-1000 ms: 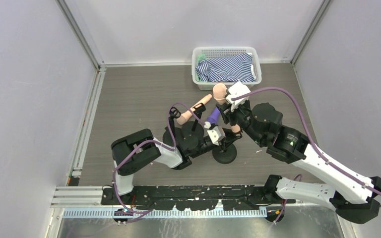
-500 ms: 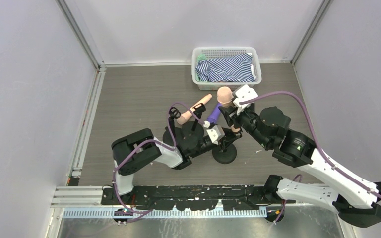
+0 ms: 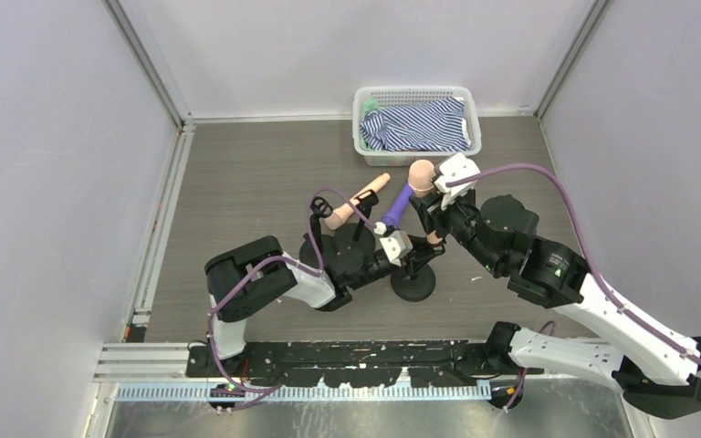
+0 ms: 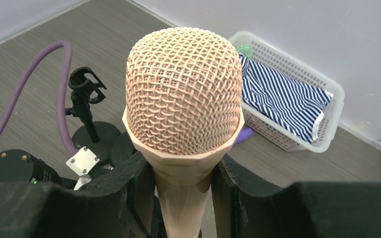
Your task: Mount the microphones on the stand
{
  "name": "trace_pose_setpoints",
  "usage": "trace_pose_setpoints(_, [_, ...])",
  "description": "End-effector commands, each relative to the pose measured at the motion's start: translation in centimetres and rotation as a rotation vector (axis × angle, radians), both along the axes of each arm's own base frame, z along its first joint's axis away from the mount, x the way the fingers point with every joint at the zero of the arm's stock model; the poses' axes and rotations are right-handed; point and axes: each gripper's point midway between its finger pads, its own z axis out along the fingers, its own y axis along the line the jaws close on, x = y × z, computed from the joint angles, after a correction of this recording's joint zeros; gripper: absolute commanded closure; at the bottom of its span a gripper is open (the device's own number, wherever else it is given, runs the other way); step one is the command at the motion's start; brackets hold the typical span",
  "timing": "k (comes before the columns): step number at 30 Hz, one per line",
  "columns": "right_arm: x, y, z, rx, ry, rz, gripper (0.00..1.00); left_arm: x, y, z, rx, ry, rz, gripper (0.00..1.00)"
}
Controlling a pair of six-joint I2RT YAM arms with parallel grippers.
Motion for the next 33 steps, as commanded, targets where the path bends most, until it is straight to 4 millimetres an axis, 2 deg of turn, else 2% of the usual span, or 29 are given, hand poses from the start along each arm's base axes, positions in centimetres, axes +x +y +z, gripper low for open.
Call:
trace_pose_setpoints(1, [-1.9,-4.2,-9.7,-0.386,0.261,-0.058,0.99,1.4,1.0,0.4,-0.042,0.033,0.054,1.0])
trace_pose_setpoints(6, [-2.3,-4.7,-11.0,-0.448,0.314,-0.068,0.99,1.8,1.2,0.2,-0.04,0.039,0.064,1.0])
trace_pose_setpoints(12, [-2.5,-5.2,-11.5,-0.488,0.344,-0.077,0.99,2.0,1.4,0.1,-0.04,0.045,0.075,1.0])
trace_pose_setpoints(16, [-2.8,-5.5,-11.8,-0.477,0.357,-0.092,0.99,2.2,1.5,0.0,-0.04,0.051,0.081,1.0])
trace_pose_setpoints(22, [-3.3,-5.3,-13.3,-0.483,0.39,-0.081,0.99,2.5,1.7,-0.1,-0.044,0.063,0.097,1.0])
trace_pose_setpoints(33, [-3.6,-5.6,-15.0,-0.616,0.439,-0.041,0.99,3.2,2.7,-0.2,-0.038,0.062,0.149,1.0])
